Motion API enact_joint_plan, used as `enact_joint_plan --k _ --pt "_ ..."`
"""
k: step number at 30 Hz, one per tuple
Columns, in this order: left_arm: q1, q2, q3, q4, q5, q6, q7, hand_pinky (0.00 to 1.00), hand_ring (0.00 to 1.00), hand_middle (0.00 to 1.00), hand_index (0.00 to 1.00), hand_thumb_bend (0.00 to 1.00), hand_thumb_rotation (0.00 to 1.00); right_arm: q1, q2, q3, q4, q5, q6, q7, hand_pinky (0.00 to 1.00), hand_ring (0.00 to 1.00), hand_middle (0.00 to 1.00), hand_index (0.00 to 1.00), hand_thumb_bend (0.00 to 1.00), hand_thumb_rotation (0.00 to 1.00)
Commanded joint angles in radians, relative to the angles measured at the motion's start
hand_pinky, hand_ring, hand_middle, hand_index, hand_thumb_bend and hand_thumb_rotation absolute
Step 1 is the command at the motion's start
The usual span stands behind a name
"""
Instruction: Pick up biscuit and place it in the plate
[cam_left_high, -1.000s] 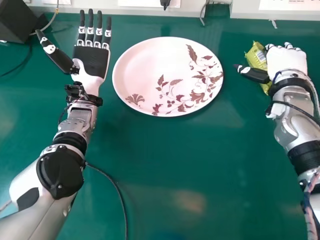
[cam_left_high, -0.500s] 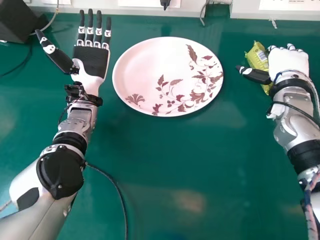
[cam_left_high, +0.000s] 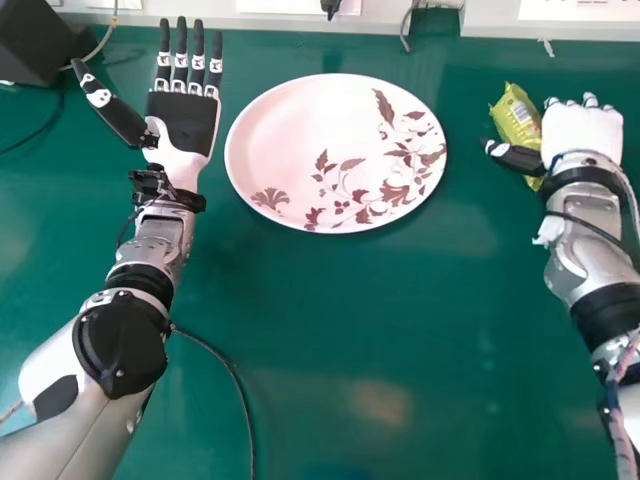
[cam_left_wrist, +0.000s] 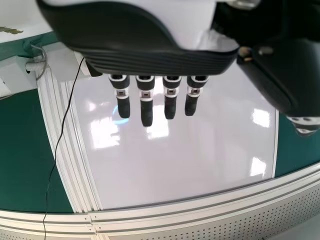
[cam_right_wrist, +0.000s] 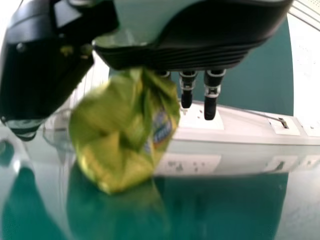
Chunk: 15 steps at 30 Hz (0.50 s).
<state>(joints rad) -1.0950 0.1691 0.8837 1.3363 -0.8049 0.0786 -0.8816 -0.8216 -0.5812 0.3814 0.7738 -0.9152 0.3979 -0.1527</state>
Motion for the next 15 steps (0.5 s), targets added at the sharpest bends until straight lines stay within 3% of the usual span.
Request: enact_joint_plan --k 1,15 --pt "0.011 0.006 0.001 -0.006 0.003 -0.005 -0.014 0.93 0.91 0.99 1.0 1.0 0.39 -0.003 0.001 0.017 0.014 0.0 0.001 0.013 0.85 0.76 0.84 0.89 1.0 0.42" --pt "0.013 0.006 0.006 -0.008 -0.005 0.017 -0.032 0.86 0.91 0.98 1.0 1.0 0.39 -0.007 -0.019 0.035 0.058 0.021 -0.037 0.029 0.79 0.75 0.83 0.89 1.0 0.4"
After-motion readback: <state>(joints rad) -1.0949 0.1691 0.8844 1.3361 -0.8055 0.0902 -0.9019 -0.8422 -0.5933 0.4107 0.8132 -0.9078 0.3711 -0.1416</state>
